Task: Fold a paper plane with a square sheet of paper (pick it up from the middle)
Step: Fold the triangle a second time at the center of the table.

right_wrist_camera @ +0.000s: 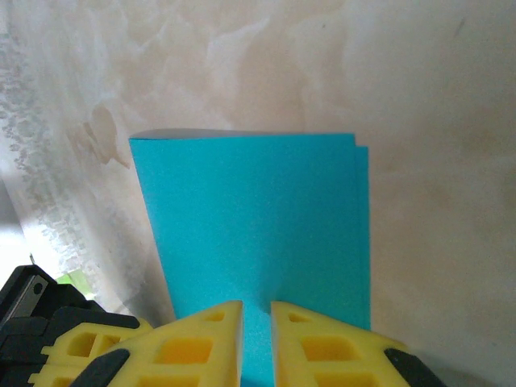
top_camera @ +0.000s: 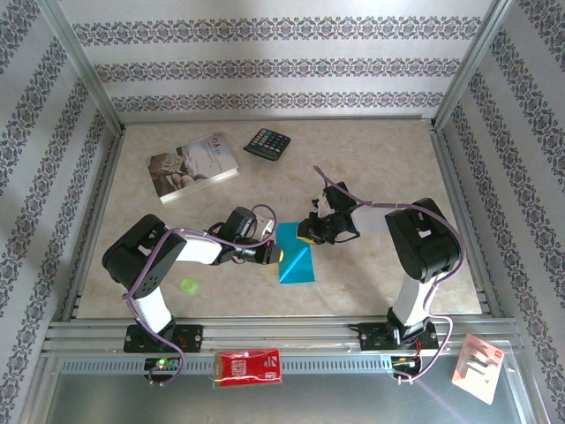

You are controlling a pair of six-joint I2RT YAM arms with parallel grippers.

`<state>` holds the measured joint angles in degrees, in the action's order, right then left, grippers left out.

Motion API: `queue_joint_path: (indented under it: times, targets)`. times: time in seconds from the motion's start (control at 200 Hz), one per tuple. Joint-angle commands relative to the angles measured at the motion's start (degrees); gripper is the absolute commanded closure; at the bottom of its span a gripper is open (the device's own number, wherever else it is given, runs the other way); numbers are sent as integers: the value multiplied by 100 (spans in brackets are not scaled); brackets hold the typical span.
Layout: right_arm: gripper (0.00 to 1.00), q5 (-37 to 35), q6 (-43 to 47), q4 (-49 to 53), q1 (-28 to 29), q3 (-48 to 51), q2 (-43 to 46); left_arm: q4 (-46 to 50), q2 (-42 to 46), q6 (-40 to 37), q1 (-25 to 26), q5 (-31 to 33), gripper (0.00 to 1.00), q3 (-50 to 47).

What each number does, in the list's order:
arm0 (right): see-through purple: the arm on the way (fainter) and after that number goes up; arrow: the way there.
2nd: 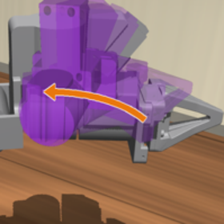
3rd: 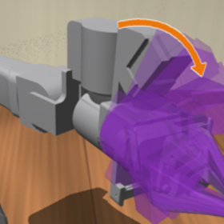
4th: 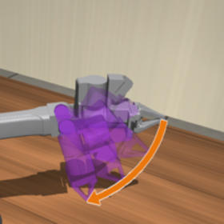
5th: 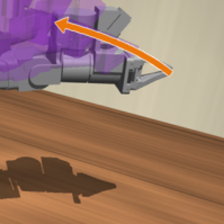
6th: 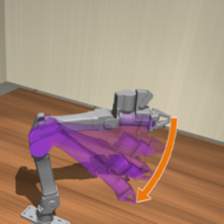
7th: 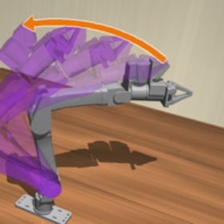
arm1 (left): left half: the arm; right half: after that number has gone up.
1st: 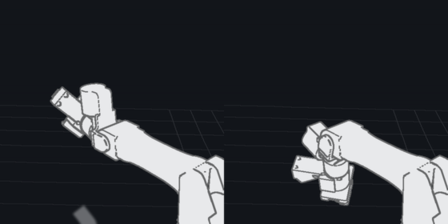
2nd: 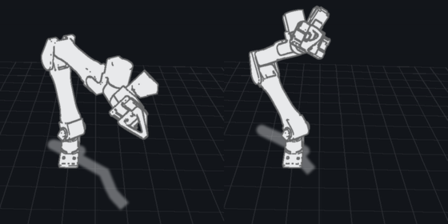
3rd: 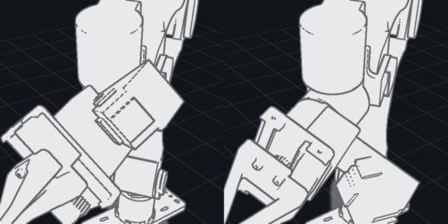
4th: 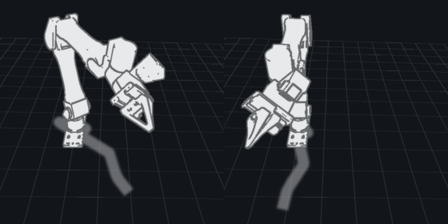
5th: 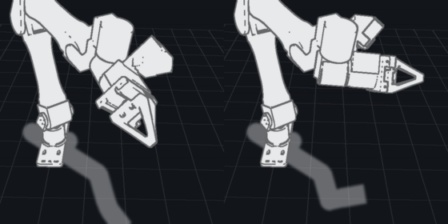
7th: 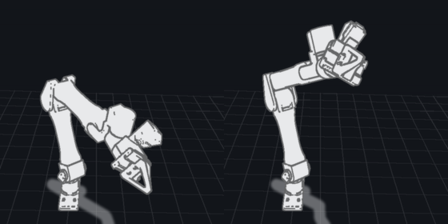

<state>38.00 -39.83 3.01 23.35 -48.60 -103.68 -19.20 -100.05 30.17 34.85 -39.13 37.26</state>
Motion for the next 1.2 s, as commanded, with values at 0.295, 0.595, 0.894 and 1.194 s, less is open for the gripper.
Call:
queue_joint_path:
  times: [0.295, 0.595, 0.894, 1.194]
  targets:
    - [80, -91, 136, 153, -24, 52, -170, 558, -269, -167, 82, 200, 100, 137]
    - [80, -74, 145, 193, -31, 8, -153, 585, -269, -143, 112, 267, 100, 90]
    - [79, -64, 177, 246, -42, -70, -144, 726, -234, -178, 110, 514, 100, 4]
    - [77, 133, 14, 201, -50, -355, -114, 817, -214, -221, 122, 593, 100, -76]
